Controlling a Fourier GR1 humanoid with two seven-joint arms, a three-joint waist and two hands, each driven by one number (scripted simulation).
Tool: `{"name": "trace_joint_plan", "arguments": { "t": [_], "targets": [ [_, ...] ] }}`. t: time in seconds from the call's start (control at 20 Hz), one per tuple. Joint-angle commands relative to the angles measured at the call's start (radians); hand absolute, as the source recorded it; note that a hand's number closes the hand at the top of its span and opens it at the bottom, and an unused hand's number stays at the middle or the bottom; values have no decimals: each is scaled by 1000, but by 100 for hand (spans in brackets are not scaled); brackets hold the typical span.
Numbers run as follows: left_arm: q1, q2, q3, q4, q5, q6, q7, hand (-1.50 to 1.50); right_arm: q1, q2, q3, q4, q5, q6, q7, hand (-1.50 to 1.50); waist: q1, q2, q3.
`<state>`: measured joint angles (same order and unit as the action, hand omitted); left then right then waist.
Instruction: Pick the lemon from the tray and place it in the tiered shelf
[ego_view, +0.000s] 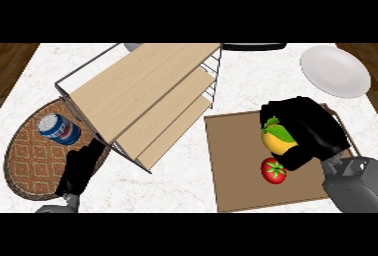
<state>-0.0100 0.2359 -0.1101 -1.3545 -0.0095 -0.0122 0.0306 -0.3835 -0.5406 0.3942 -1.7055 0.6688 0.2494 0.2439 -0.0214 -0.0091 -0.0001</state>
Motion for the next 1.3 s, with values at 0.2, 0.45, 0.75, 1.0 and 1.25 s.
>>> {"name": "trace_joint_plan", "arguments": {
  "t": [0.2, 0.45, 0.75, 1.0, 1.25],
  "targets": [
    [-8, -4, 7, -11, -4, -2, 22, 0, 10, 3, -296, -220, -278, 27, -12, 150, 6, 5, 0],
    [-43, 8, 25, -6, 4, -40, 40, 0, -298, 105, -300, -105, -282, 104, 195, 150, 32, 9, -1],
    [-16, -19, 7, -10, -32, -27, 13, 0, -498, 186, -301, 97, -195, 56, 208, 150, 38, 11, 0],
    [-32, -30, 3, -16, -50, -18, 29, 0, -669, 266, -286, 339, -124, 4, 198, 150, 44, 13, -1],
    [-37, 13, 46, -84, 5, -71, 98, 0, -729, 362, -210, 528, -13, -115, 92, 150, 53, 14, 0]
  ]
}}
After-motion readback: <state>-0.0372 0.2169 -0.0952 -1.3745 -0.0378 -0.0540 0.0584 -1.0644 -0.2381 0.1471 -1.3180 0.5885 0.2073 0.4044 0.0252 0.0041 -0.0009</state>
